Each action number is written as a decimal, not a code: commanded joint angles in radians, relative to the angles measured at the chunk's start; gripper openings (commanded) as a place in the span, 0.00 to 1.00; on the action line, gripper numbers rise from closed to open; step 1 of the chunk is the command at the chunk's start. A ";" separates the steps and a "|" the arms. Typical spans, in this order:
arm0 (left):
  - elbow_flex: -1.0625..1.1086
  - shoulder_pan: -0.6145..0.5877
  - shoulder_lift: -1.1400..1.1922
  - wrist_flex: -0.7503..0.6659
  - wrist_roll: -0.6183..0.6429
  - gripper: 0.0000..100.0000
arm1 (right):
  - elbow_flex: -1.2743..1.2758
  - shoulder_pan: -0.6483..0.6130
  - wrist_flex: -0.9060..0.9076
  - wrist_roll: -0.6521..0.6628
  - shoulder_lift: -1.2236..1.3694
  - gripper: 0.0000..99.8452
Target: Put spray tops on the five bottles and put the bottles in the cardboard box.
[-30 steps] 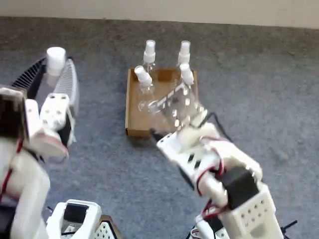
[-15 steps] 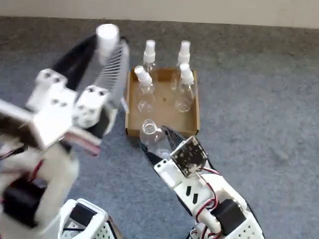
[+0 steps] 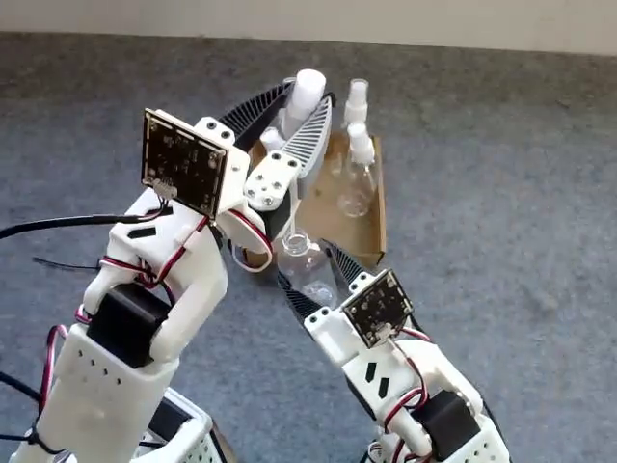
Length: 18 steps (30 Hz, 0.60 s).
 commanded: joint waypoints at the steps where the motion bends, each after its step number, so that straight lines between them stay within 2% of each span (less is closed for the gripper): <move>1: -0.004 0.016 0.001 0.026 0.014 0.01 | -0.012 0.061 -0.031 -0.012 -0.001 0.00; 6: 0.041 0.018 -0.002 0.157 0.015 0.01 | -0.015 0.148 -0.033 -0.074 0.001 0.00; 10: 0.110 0.019 -0.030 0.166 0.015 0.01 | -0.015 0.147 -0.035 -0.074 0.001 0.00; 14: 0.203 0.073 -0.096 0.164 0.008 0.01 | -0.015 0.147 -0.035 -0.074 0.001 0.00; 18: 0.268 0.151 -0.163 0.169 -0.107 0.05 | -0.015 0.147 -0.035 -0.074 0.001 0.00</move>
